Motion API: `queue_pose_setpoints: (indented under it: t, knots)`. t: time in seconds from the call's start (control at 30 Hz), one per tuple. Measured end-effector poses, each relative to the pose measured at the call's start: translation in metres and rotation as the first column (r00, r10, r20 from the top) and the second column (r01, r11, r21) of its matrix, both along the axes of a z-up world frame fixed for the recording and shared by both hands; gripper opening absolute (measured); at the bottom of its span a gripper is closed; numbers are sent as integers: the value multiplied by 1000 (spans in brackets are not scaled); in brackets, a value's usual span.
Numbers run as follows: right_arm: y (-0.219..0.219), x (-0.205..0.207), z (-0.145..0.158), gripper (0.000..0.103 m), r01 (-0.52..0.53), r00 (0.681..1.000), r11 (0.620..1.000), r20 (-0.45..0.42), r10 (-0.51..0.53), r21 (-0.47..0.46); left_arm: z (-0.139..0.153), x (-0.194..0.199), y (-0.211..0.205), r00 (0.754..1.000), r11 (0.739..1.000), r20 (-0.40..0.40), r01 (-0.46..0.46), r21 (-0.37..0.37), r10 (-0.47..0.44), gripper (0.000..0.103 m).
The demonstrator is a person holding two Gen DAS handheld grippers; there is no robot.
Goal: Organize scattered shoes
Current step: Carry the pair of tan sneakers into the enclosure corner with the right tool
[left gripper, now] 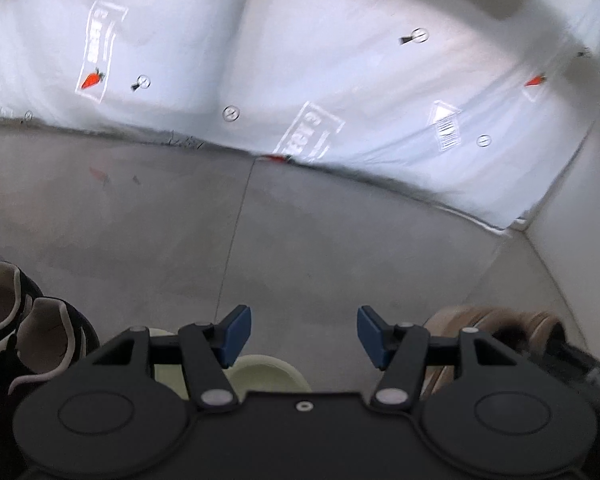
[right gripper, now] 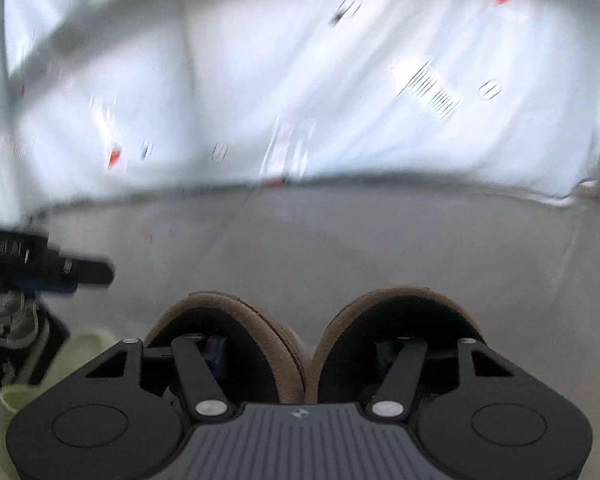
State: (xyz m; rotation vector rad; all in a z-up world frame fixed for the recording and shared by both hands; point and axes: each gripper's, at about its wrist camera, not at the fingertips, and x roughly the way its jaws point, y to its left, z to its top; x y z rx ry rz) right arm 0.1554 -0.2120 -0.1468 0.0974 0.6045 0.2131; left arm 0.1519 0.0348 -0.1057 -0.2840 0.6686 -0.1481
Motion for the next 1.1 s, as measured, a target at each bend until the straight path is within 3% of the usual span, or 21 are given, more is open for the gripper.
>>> queue_pose_setpoints:
  t: [0.17,0.3,0.4,0.5,0.63,0.87,1.1]
  knots:
    - [-27,-33,31,56,169,973,985,153,-172,36,5,-19,-4,998,999,38,45,-12,-44,60]
    - [-44,-53,58,55,277,926,961,268,-266,-2,7,-26,-12,994,995,51,97,-20,-96,60]
    - [-63,-63,68,55,361,892,932,287,-350,14,12,-28,-23,988,991,77,136,-9,-135,60]
    - [-94,-79,76,55,471,835,882,310,-455,27,16,-30,-33,980,985,102,174,3,-173,60]
    - [-129,-104,79,55,555,796,831,313,-518,-35,23,-35,-52,976,983,121,184,8,-184,61]
    - [-197,-142,63,55,572,814,796,252,-523,-195,26,-33,-108,981,984,74,180,16,-181,63]
    - [-264,-140,51,54,589,806,795,164,-568,-143,31,-14,-163,982,986,83,167,16,-168,63]
